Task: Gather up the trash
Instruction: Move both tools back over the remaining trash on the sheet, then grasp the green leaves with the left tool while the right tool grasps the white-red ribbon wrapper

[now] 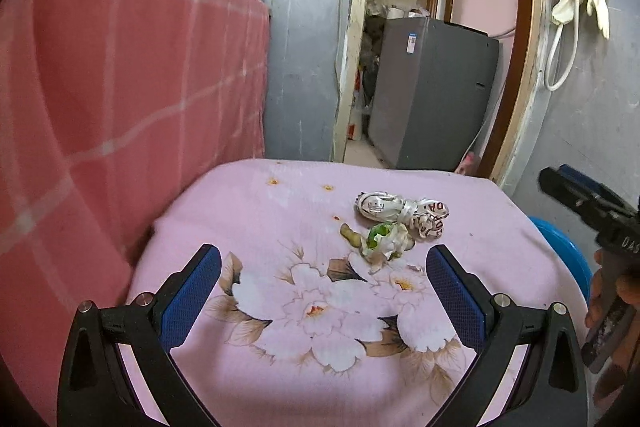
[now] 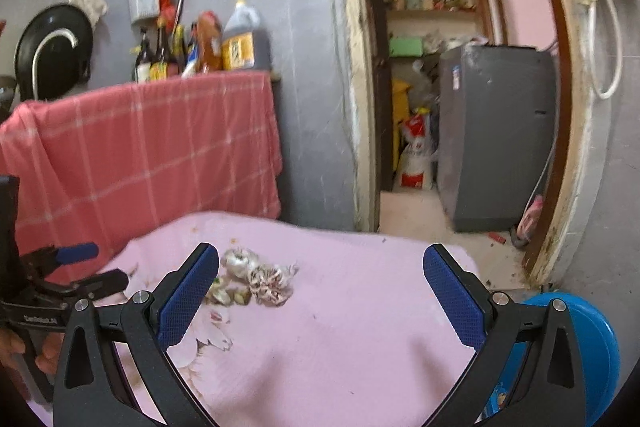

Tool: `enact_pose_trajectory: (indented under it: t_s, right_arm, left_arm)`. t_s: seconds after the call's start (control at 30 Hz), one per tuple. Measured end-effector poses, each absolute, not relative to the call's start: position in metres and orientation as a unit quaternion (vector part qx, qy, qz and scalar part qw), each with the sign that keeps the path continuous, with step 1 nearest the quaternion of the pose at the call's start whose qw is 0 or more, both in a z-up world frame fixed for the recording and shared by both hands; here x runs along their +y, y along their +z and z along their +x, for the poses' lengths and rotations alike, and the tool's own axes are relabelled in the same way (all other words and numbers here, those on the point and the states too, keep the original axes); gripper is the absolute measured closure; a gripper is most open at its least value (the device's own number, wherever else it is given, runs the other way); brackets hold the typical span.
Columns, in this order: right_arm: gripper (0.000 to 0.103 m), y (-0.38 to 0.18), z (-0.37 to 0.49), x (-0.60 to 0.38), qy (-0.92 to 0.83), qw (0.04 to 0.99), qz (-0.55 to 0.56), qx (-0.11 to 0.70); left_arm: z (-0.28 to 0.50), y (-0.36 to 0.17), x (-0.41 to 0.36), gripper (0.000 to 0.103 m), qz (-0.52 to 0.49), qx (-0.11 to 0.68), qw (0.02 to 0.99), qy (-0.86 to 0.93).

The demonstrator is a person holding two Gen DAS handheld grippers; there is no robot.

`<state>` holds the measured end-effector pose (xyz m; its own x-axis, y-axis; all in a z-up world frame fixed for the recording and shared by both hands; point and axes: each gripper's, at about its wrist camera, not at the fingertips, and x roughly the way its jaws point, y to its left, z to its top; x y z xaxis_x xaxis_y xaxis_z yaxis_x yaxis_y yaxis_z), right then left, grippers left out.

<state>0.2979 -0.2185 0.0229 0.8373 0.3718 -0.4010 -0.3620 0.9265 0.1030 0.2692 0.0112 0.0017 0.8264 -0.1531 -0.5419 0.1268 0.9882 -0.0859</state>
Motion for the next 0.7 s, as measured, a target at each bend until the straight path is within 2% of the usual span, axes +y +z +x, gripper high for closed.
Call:
enact_pose_trajectory:
  t_s: [0.07, 0.13, 0.2, 0.43, 0.5, 0.57, 0.7]
  right_arm:
    - [0.000, 0.017, 0.307, -0.214, 0.198, 0.952, 0.007, 0.234]
    - [0.006, 0.011, 0.314, -0.211, 0.207, 0.945, 0.008, 0.252]
    - [0.019, 0.005, 0.324, -0.209, 0.217, 0.935, 0.011, 0.280]
    - [0.036, -0.011, 0.352, -0.191, 0.251, 0.903, 0.004, 0.350]
    - [0.042, -0.015, 0.357, -0.185, 0.258, 0.895, 0.000, 0.364]
    - [0.048, -0.019, 0.364, -0.179, 0.263, 0.889, -0.001, 0.374]
    - [0.053, -0.025, 0.379, -0.171, 0.271, 0.878, 0.010, 0.395]
  left_arm:
    - [0.277, -0.001, 0.010, 0.005, -0.031, 0.295, 0.951, -0.081]
    - [0.286, -0.003, 0.009, 0.017, -0.038, 0.307, 0.947, -0.091]
    - [0.296, -0.007, 0.005, 0.028, -0.042, 0.323, 0.940, -0.104]
    - [0.319, -0.015, -0.005, 0.064, -0.067, 0.359, 0.921, -0.139]
    - [0.325, -0.017, -0.006, 0.070, -0.075, 0.368, 0.916, -0.144]
    - [0.329, -0.019, -0.007, 0.071, -0.081, 0.376, 0.911, -0.149]
    - [0.336, -0.020, -0.007, 0.082, -0.089, 0.387, 0.904, -0.158]
